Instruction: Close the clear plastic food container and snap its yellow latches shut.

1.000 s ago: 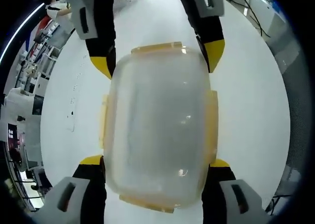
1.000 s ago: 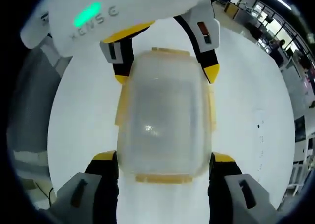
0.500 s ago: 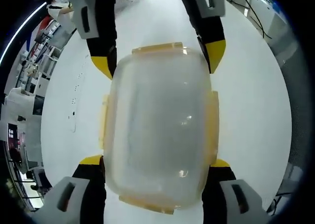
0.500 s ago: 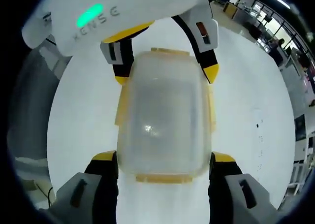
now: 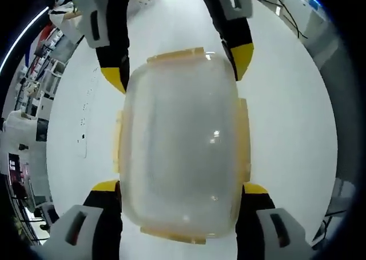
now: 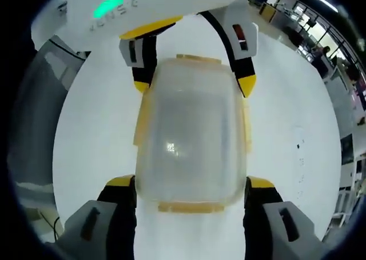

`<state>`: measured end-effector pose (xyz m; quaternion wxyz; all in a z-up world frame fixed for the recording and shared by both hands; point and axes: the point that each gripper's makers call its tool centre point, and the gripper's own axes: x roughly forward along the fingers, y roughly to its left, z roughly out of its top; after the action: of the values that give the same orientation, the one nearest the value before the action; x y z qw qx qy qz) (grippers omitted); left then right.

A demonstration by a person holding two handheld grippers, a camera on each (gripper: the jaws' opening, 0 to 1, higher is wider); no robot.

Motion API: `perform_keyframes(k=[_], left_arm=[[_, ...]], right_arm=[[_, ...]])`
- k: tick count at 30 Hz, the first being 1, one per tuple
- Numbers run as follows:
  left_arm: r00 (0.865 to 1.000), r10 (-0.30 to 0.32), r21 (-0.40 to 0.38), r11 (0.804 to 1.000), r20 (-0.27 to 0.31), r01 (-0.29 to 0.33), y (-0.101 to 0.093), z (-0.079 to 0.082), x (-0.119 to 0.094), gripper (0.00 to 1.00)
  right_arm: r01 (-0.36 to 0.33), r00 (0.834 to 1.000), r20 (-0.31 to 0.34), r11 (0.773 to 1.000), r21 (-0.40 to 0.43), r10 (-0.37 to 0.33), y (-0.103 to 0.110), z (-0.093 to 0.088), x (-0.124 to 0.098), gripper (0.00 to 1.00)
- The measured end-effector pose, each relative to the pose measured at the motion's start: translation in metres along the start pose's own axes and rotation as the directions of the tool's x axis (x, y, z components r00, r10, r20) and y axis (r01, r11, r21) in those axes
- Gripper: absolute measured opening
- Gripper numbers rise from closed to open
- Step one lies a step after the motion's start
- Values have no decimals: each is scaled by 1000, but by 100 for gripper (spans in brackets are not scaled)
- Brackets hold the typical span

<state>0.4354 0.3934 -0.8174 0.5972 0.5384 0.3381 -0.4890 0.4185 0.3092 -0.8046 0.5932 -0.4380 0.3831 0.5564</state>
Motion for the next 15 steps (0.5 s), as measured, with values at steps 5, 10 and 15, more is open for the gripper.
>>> perform_keyframes(k=[5,10,15], left_arm=[[997,-6,-79,997,78,12,1,6,-4,79],[995,6,-78,997,98,2,0,6,-6,79],[988,33,-100,995,149,-19,6,10,-10,76]], right_arm=[[4,1000,0,1000,-26,-4,1,-2,0,75],[11,999,35,1000,-24,-10,1,0,-1,75],[28,996,82,999,24,-29,0,-1,-3,74]])
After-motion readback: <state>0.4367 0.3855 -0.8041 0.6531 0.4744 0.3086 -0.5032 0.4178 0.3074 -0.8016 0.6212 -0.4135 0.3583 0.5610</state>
